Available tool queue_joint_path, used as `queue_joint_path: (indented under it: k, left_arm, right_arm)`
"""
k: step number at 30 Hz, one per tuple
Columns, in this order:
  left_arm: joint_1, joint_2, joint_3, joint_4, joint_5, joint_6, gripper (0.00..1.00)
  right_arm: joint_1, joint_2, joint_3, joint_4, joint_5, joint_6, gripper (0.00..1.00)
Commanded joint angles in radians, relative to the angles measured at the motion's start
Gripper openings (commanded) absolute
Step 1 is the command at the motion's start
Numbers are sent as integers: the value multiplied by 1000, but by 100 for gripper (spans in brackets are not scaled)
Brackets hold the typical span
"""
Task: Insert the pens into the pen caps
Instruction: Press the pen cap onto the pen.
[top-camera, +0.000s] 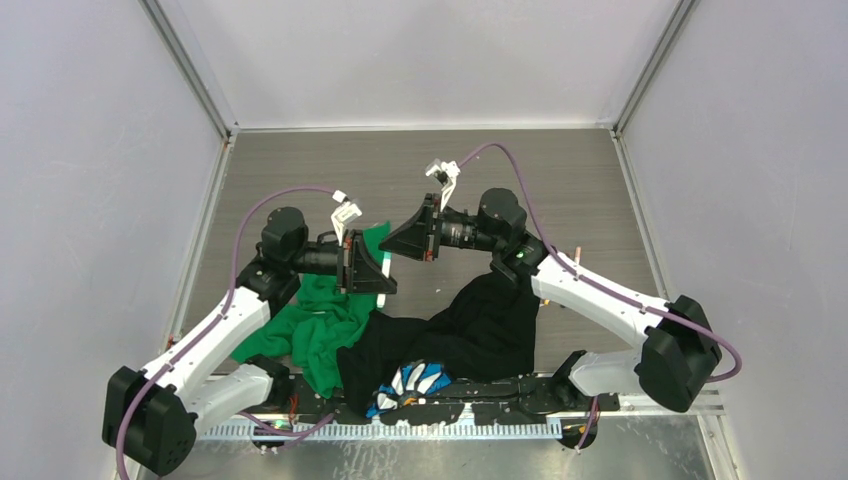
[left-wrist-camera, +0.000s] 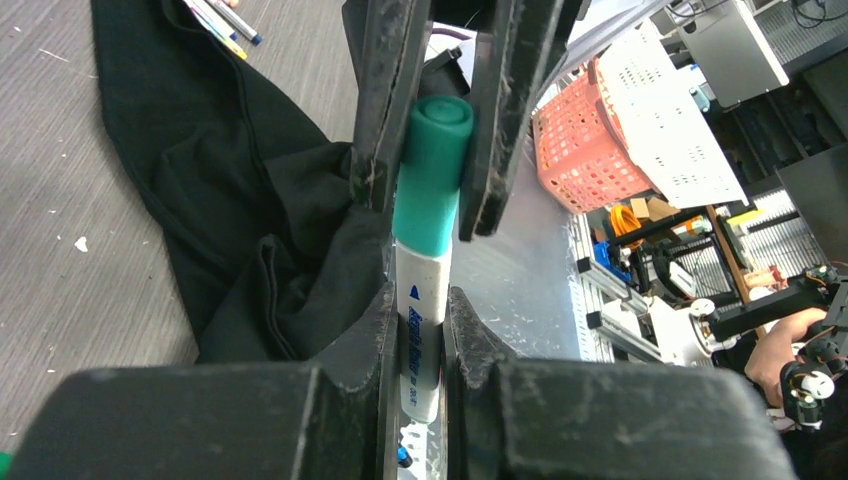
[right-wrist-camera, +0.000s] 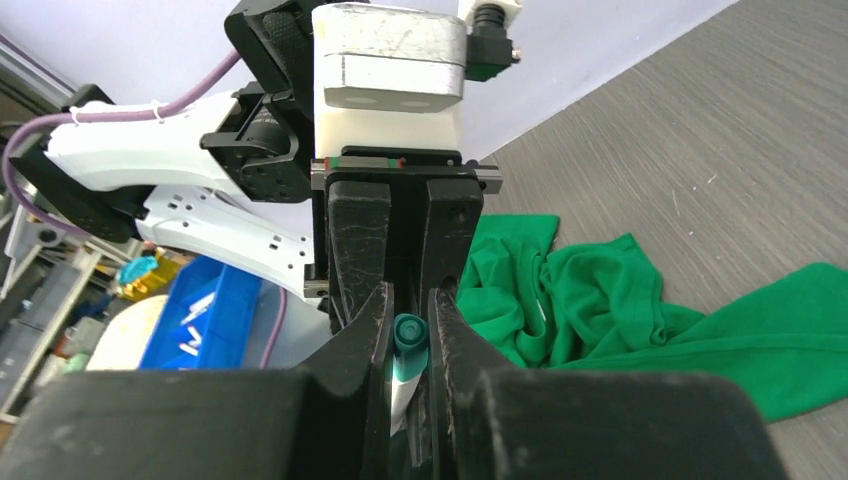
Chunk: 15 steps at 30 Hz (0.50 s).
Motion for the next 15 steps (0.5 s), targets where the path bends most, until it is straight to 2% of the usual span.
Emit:
queue_joint_path:
  k: [1,4,7,10,12,15]
  left_arm:
    - [71,-44,206,505,-362,-54,0]
    - [90,-56,203,529,-359,-71,0]
    - [96,-66,201,485,-361,-40,0]
    - [100,-72,198,461,-351,-20,0]
    - [100,-87,198,405,-348,17,0]
    - [97,-109,232,229,-301,124,0]
  right_arm:
    - [233,98,-115,-668,-469,-134,1]
    - [234,107,-102,-770,-443,-209,1]
    - [233,96,-92,-811,-426,-232,1]
    - [223,93,-51,-950,-381,-317,1]
    - [217,95,-29,-1004,-364,-360,1]
    - [175,84,-11,-1041,-331,-372,1]
